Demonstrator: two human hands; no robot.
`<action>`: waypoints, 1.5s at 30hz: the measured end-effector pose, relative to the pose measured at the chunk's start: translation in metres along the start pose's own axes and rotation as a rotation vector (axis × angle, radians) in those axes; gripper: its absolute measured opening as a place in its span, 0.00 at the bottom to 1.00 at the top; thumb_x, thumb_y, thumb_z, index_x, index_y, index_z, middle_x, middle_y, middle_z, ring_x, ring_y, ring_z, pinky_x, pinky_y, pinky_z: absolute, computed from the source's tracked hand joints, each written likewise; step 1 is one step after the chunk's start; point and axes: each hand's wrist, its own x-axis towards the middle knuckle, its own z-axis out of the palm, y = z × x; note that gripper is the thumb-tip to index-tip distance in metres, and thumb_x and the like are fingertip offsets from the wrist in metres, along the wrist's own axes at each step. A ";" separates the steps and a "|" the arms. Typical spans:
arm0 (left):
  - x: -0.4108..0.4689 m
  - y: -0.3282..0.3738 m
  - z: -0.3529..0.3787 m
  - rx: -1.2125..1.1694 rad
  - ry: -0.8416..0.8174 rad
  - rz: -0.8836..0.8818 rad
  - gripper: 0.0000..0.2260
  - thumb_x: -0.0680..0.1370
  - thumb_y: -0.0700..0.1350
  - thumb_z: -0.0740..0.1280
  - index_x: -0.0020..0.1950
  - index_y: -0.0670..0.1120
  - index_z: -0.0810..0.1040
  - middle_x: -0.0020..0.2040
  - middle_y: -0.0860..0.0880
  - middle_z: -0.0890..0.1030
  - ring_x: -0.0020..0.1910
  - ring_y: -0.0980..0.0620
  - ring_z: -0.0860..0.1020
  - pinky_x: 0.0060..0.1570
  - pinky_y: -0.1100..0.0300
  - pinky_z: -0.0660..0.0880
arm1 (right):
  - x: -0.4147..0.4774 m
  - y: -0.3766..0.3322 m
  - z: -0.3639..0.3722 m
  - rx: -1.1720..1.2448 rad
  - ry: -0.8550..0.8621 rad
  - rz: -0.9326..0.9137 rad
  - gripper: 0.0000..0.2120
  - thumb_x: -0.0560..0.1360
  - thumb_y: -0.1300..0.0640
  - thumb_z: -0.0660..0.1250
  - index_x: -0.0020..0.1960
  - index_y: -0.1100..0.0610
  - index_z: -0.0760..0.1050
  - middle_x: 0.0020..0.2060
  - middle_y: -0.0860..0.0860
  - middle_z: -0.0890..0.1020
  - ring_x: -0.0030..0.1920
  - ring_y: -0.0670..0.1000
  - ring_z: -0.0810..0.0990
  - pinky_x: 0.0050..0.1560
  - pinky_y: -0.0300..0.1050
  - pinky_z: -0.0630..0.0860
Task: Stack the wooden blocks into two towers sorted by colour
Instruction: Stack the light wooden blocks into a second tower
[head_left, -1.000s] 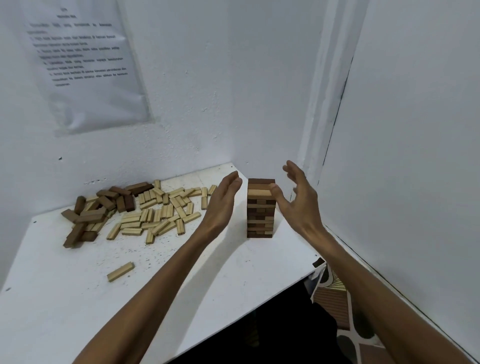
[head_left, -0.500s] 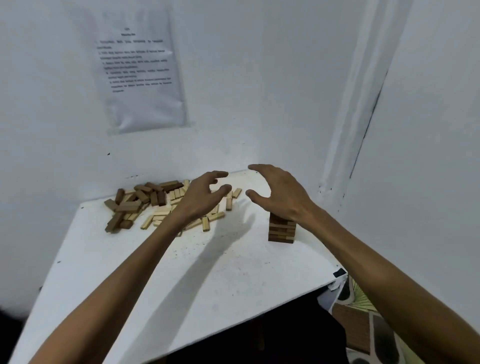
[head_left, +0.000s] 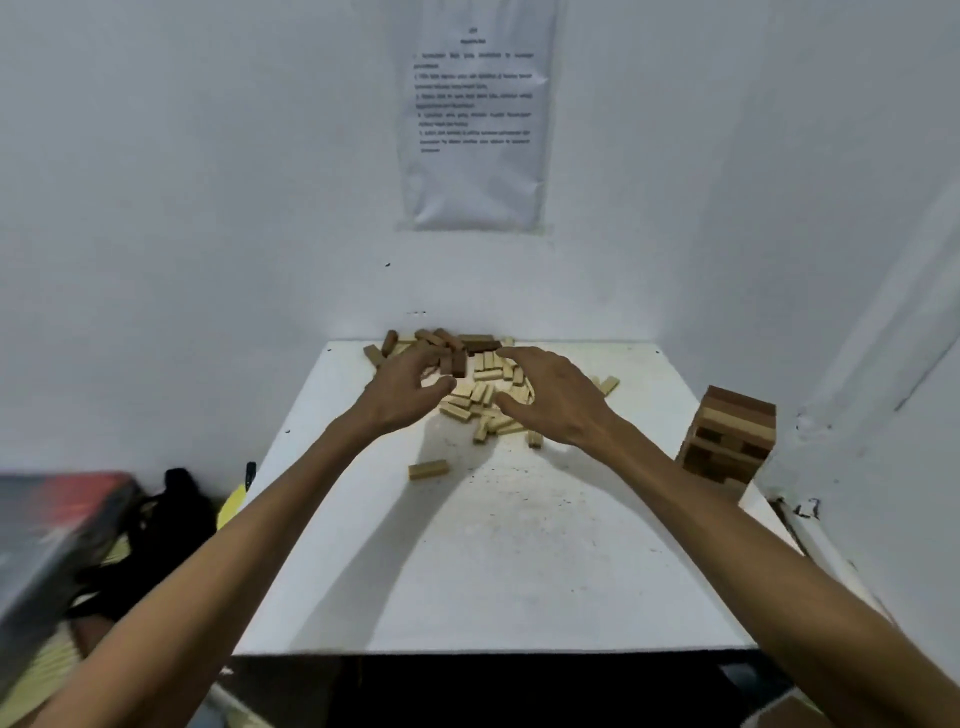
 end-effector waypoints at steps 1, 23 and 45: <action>-0.001 -0.008 -0.005 0.002 0.007 -0.025 0.15 0.81 0.43 0.70 0.67 0.43 0.79 0.69 0.46 0.79 0.68 0.47 0.75 0.59 0.59 0.68 | 0.007 -0.005 0.007 0.004 -0.019 -0.019 0.30 0.79 0.43 0.68 0.78 0.50 0.68 0.73 0.50 0.75 0.71 0.54 0.74 0.65 0.53 0.74; 0.053 -0.147 0.010 0.246 0.133 -0.371 0.20 0.79 0.59 0.69 0.67 0.52 0.79 0.58 0.45 0.79 0.56 0.42 0.80 0.54 0.47 0.78 | 0.184 -0.011 0.160 -0.107 -0.145 -0.219 0.20 0.80 0.45 0.63 0.66 0.55 0.77 0.69 0.52 0.77 0.79 0.55 0.62 0.73 0.61 0.67; -0.025 -0.105 0.043 0.046 0.343 -0.005 0.18 0.81 0.62 0.63 0.60 0.51 0.84 0.52 0.51 0.81 0.46 0.51 0.79 0.47 0.54 0.77 | 0.033 -0.013 0.108 0.113 0.076 -0.036 0.16 0.74 0.57 0.74 0.61 0.58 0.81 0.54 0.54 0.83 0.56 0.56 0.77 0.52 0.50 0.77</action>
